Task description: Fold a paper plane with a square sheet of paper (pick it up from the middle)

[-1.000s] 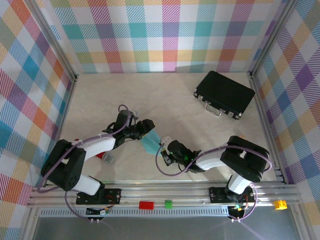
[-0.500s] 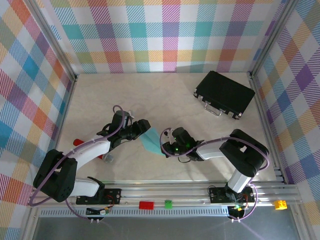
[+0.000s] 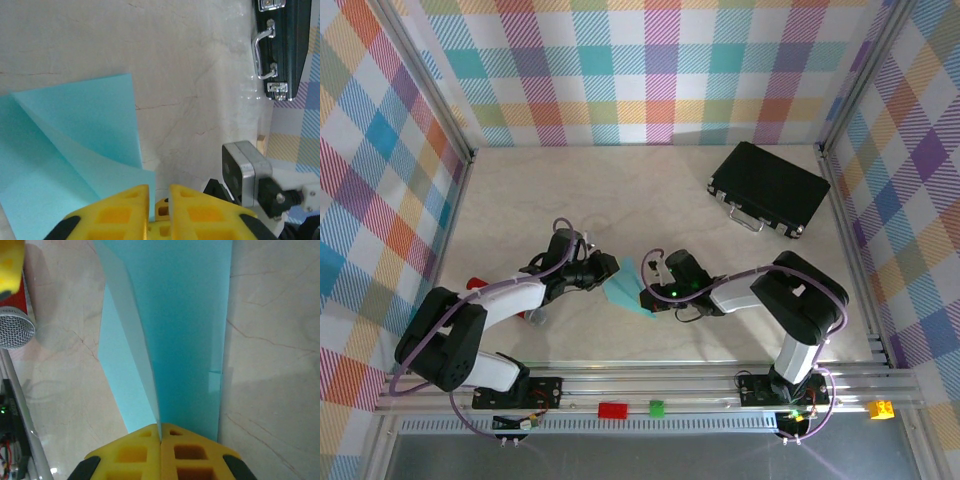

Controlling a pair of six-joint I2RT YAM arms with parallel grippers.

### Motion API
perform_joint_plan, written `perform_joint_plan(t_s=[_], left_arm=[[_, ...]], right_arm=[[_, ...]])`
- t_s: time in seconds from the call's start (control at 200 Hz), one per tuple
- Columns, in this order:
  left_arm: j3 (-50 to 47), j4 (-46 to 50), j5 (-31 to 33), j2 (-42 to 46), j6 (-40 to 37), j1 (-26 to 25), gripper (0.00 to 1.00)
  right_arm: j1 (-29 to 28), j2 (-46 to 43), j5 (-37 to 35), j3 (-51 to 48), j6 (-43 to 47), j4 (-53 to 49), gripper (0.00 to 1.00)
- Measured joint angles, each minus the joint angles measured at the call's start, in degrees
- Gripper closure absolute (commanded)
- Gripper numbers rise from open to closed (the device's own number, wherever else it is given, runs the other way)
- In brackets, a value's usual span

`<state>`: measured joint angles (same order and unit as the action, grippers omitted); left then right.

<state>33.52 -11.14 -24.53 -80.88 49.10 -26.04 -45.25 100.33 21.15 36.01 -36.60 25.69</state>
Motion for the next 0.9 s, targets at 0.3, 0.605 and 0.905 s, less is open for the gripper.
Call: perform_joint_plan(t_s=[0.3,0.605,0.905], left_arm=[[-1.2,-4.3,-2.0,-2.2,1.9,0.0,0.91],[-1.2,-7.3,-4.0,-4.9,2.1,-0.2,0.92],[-0.1,-9.0,-5.0,-10.6,2.1,-1.7,0.93]], right_arm=[[1.5,2.1,3.8,-1.4,-8.2,6.3,0.98],[1.5,2.2,3.1,-2.8,-12.3,9.5,0.97],[1.5,2.4,2.6,-3.7,-14.3,11.8,0.94]])
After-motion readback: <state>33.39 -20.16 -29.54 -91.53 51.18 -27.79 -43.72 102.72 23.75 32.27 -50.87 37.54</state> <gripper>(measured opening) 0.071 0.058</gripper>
